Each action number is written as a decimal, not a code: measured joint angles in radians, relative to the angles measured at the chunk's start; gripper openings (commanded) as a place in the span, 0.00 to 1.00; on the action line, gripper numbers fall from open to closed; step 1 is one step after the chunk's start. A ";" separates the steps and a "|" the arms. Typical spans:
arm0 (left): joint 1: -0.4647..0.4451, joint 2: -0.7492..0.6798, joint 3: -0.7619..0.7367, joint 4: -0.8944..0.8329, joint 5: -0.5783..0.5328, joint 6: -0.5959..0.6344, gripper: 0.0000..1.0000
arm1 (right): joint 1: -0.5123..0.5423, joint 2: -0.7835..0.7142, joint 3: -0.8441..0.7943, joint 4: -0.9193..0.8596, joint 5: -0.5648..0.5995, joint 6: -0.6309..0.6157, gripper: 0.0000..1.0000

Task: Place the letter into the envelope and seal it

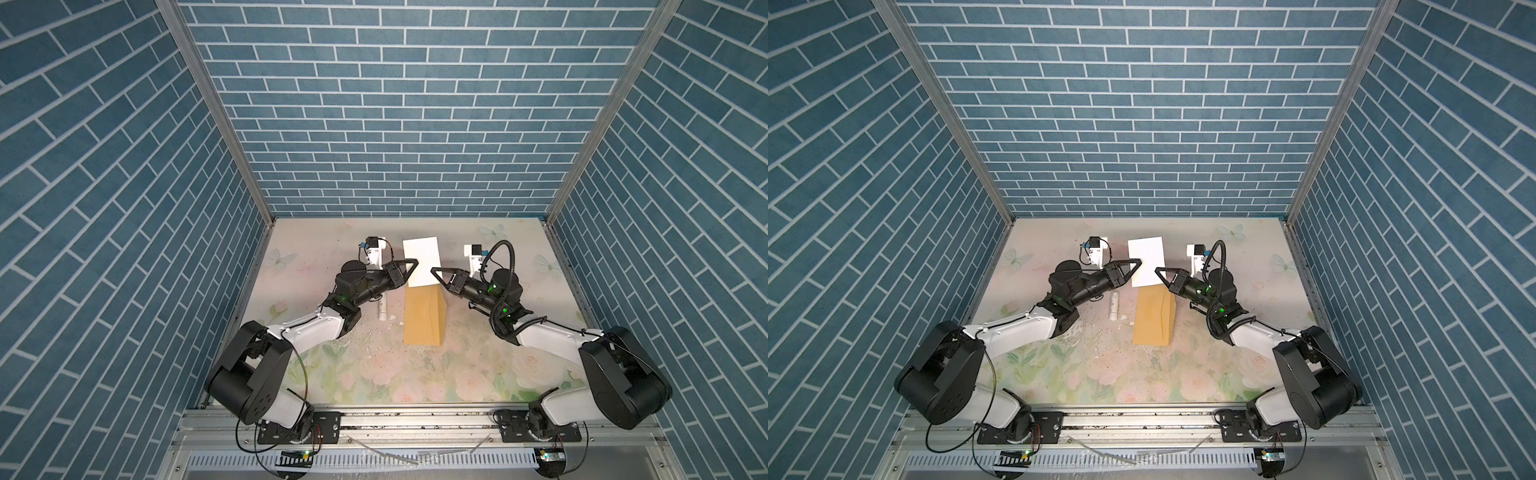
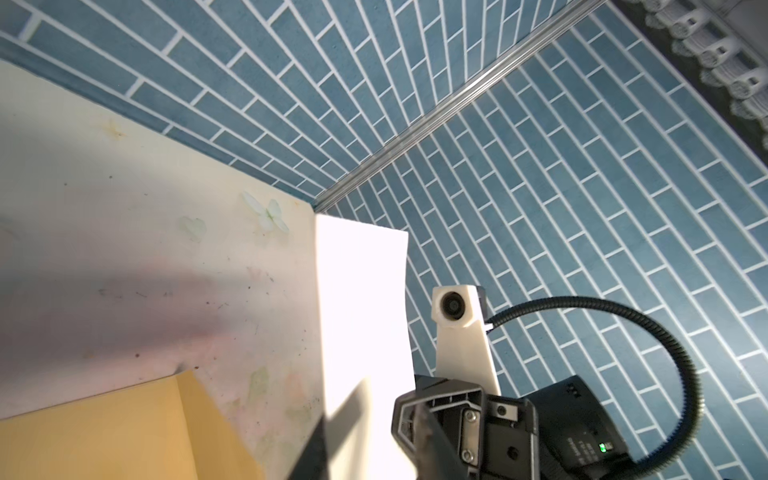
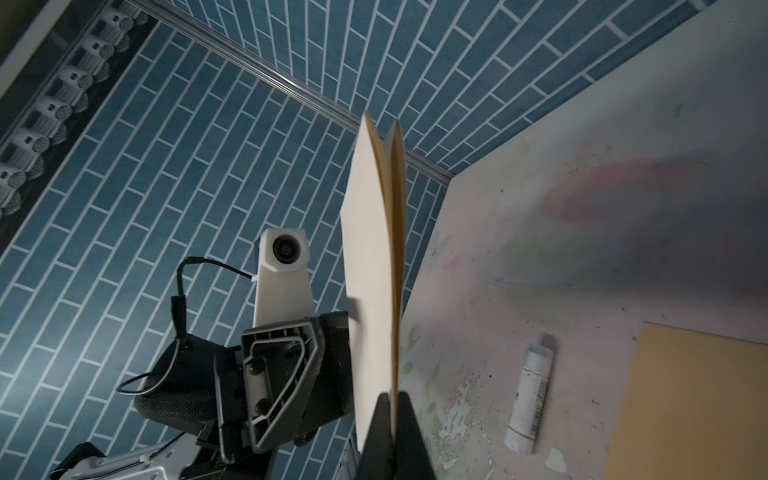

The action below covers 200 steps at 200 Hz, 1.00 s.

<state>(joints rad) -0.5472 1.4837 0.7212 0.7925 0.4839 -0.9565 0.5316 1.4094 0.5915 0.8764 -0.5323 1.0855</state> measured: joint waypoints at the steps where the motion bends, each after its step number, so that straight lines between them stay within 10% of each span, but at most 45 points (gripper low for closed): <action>1: 0.000 0.000 0.000 -0.005 -0.001 0.005 0.50 | 0.000 -0.002 0.000 -0.005 0.001 -0.002 0.00; 67: -0.007 -0.122 0.000 -0.351 -0.118 0.251 0.77 | 0.000 -0.145 0.104 -0.612 0.155 -0.269 0.00; 200: -0.051 0.090 -0.006 -0.436 -0.187 0.317 0.78 | 0.000 -0.010 0.304 -1.201 0.368 -0.441 0.00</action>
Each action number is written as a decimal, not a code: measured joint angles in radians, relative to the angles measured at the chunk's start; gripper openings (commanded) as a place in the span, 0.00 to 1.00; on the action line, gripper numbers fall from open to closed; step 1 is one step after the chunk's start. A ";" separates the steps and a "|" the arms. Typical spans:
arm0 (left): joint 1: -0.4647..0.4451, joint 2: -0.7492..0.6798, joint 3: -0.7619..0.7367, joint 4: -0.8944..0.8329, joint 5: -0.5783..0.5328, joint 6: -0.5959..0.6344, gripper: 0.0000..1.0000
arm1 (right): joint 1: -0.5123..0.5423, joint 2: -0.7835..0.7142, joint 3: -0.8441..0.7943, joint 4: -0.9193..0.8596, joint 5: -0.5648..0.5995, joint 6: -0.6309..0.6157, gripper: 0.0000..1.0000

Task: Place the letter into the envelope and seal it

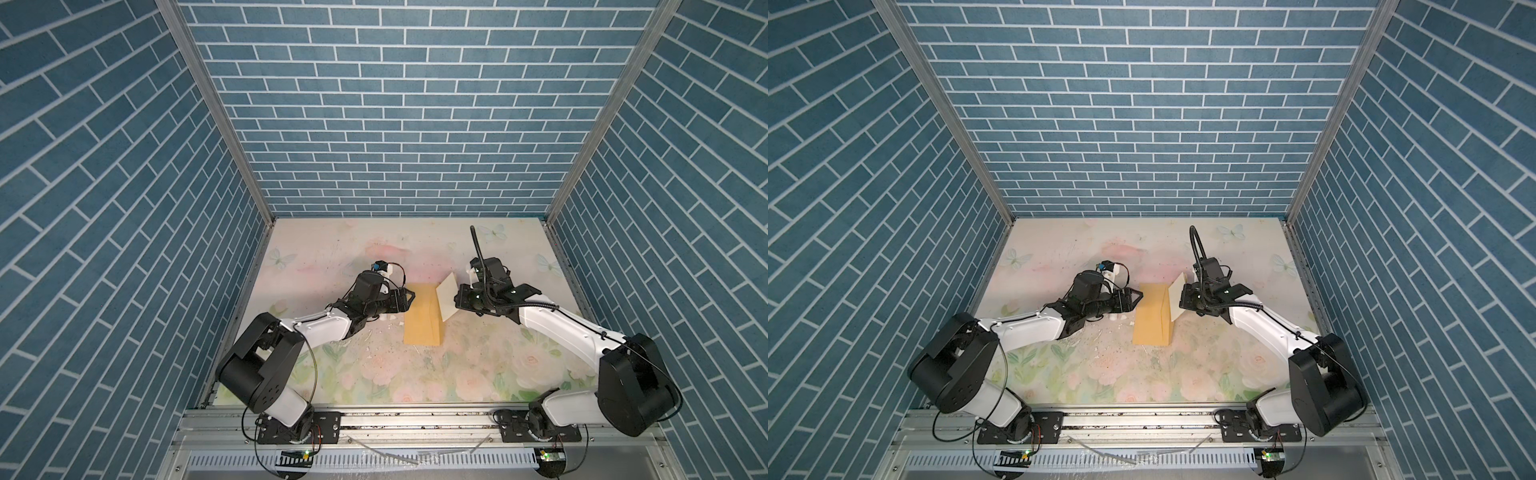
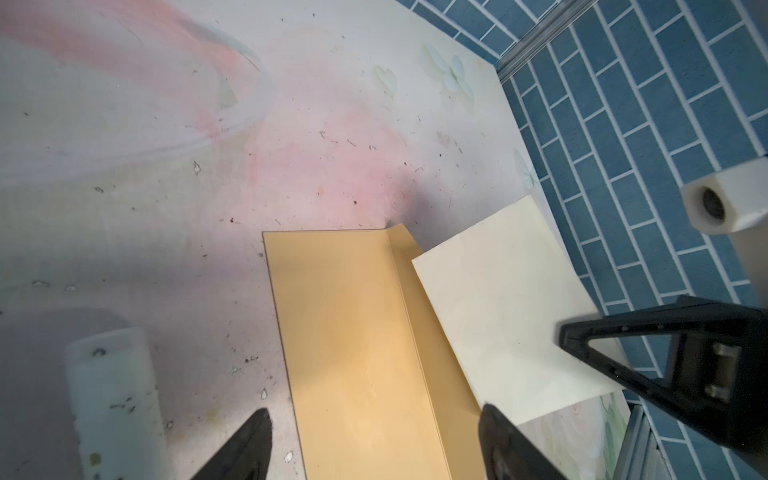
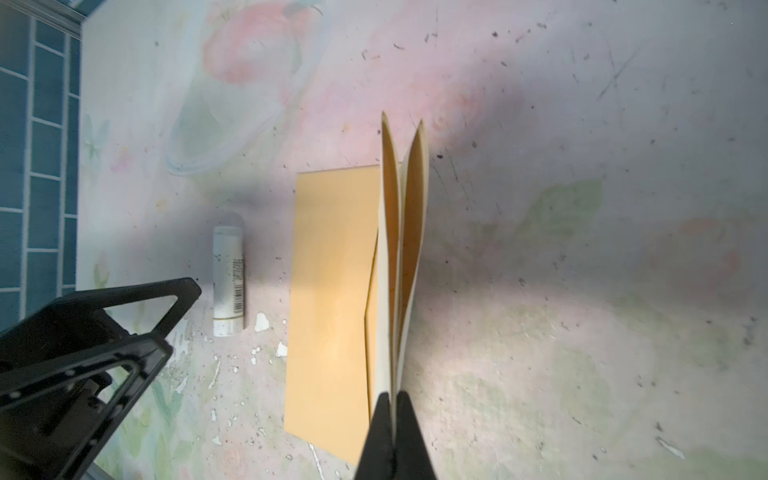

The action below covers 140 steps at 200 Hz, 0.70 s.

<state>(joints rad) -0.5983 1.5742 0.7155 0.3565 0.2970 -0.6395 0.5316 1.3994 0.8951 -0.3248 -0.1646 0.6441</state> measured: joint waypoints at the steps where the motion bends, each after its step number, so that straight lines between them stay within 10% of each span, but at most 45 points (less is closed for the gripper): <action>1: 0.000 0.002 0.000 0.001 0.000 0.000 0.78 | 0.000 0.001 0.002 -0.003 0.001 0.000 0.00; 140: -0.005 0.174 0.046 0.070 0.019 -0.008 0.69 | 0.000 0.130 0.056 -0.074 0.019 -0.022 0.00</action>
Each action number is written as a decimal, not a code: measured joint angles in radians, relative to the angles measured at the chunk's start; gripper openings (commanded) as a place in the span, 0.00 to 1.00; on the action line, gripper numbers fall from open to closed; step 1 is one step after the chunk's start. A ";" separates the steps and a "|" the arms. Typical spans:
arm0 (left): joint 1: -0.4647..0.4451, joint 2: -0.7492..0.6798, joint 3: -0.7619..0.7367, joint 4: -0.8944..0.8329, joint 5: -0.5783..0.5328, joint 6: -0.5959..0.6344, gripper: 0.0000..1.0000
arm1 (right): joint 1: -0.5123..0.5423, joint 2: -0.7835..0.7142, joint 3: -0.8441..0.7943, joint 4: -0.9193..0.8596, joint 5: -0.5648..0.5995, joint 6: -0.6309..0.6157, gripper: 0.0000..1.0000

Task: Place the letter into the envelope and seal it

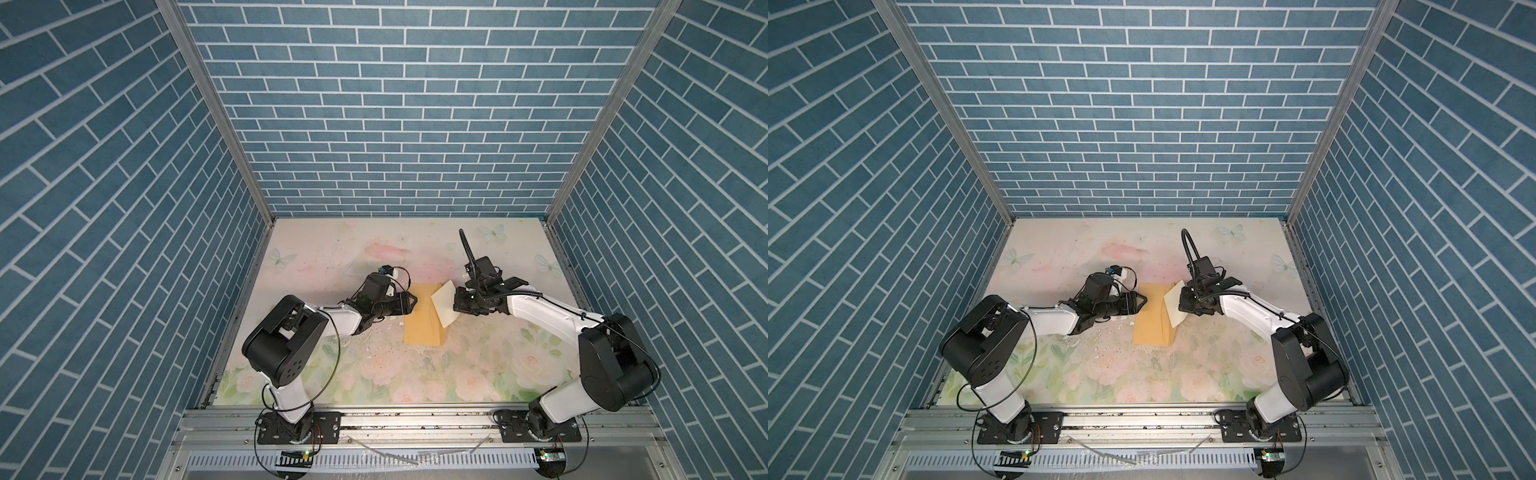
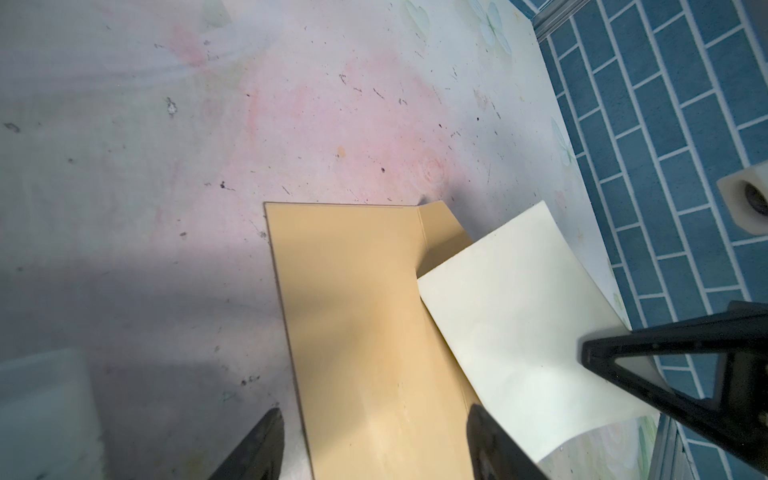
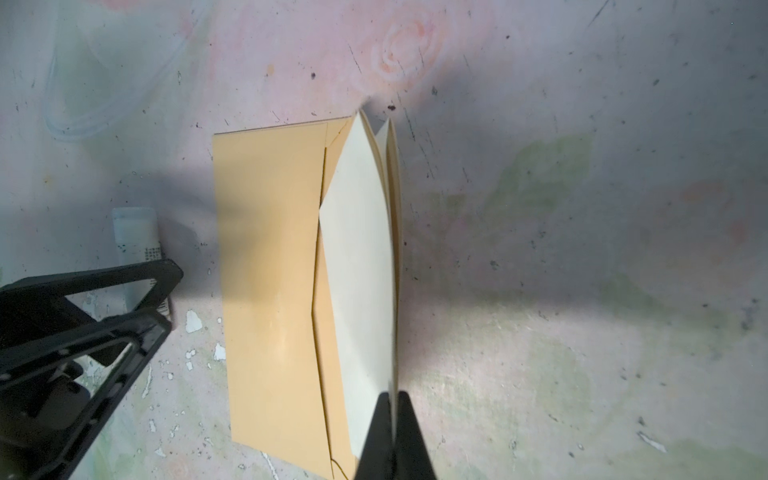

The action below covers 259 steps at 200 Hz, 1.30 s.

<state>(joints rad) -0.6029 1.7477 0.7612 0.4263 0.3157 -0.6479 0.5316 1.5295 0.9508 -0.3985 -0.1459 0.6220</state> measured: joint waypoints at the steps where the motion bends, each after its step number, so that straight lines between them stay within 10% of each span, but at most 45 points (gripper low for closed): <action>1: 0.000 0.000 0.000 0.000 0.000 0.000 0.69 | 0.000 0.000 0.000 0.000 0.000 0.000 0.00; 259: 0.000 0.130 0.078 0.048 0.029 -0.015 0.64 | 0.000 0.075 -0.076 0.213 -0.034 -0.010 0.00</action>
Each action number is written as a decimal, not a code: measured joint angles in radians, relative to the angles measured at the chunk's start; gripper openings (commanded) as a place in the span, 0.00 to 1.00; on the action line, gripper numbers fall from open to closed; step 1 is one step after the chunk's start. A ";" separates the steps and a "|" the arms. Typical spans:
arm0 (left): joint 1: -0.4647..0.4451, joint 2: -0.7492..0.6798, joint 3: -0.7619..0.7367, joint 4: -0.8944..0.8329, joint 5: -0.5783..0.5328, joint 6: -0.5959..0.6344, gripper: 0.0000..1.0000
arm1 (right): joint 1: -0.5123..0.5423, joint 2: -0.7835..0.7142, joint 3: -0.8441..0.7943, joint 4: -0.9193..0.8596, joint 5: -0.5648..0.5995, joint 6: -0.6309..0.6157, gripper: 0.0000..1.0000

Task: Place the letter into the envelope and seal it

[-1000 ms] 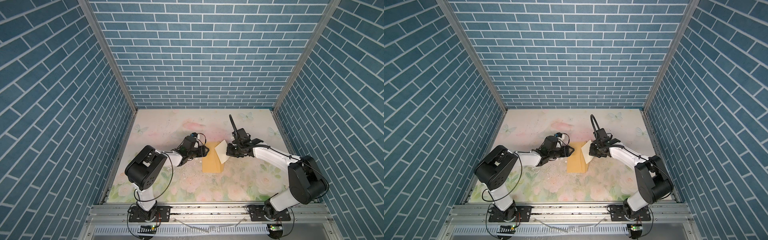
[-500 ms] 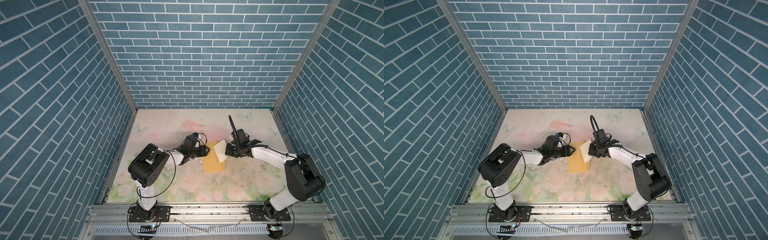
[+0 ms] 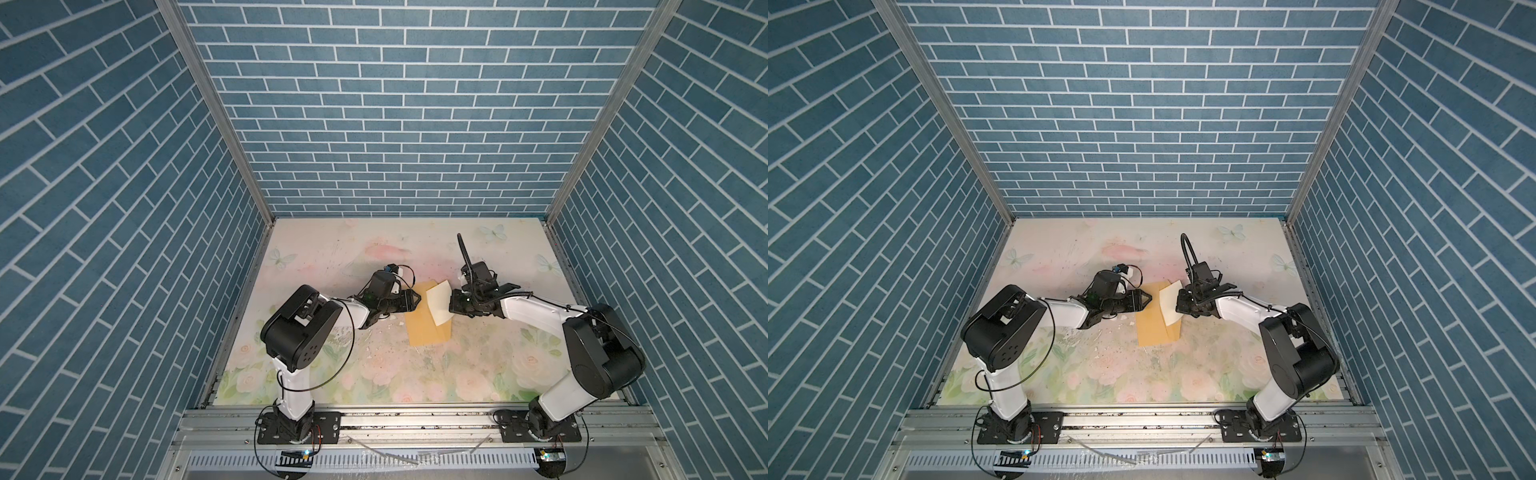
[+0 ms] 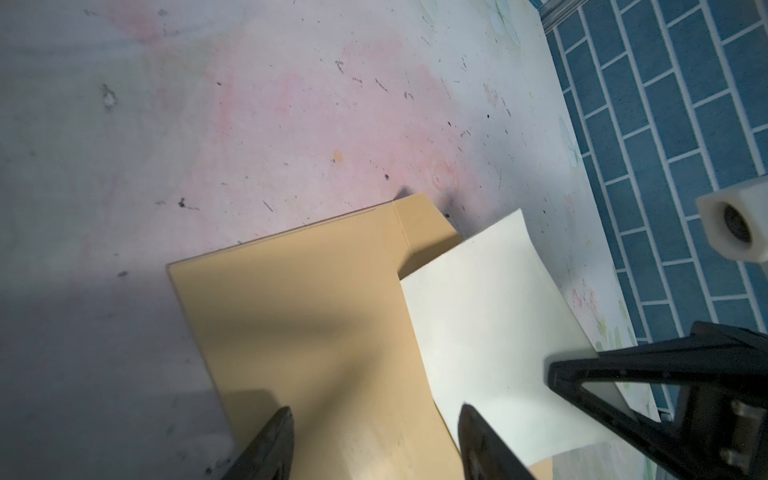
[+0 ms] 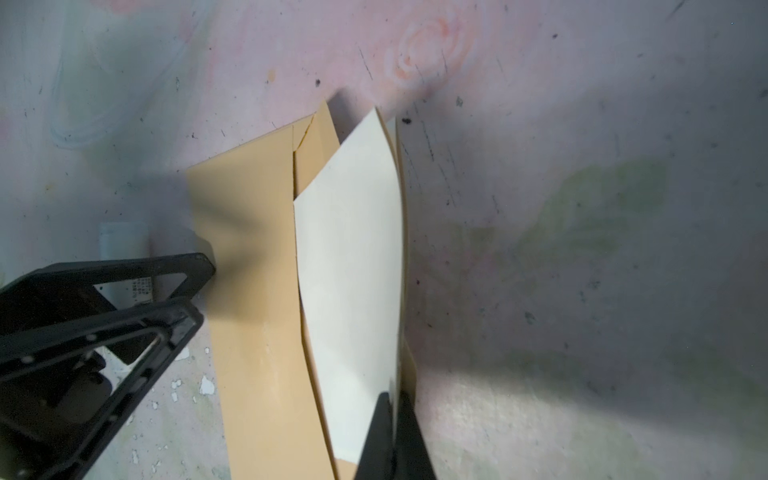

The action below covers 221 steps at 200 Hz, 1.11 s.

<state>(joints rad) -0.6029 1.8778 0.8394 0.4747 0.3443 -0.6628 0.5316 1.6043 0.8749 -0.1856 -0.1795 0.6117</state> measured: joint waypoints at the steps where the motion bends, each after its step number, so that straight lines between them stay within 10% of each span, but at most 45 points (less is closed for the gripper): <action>1: 0.000 0.000 0.000 0.000 0.000 0.000 0.64 | 0.000 0.000 0.000 0.001 0.000 0.000 0.00; 221: 0.000 0.028 0.005 0.056 0.013 -0.021 0.64 | 0.010 0.105 -0.041 0.176 -0.111 0.048 0.00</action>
<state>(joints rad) -0.6025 1.9060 0.8448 0.5304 0.3569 -0.6842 0.5411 1.7092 0.8337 -0.0093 -0.2905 0.6594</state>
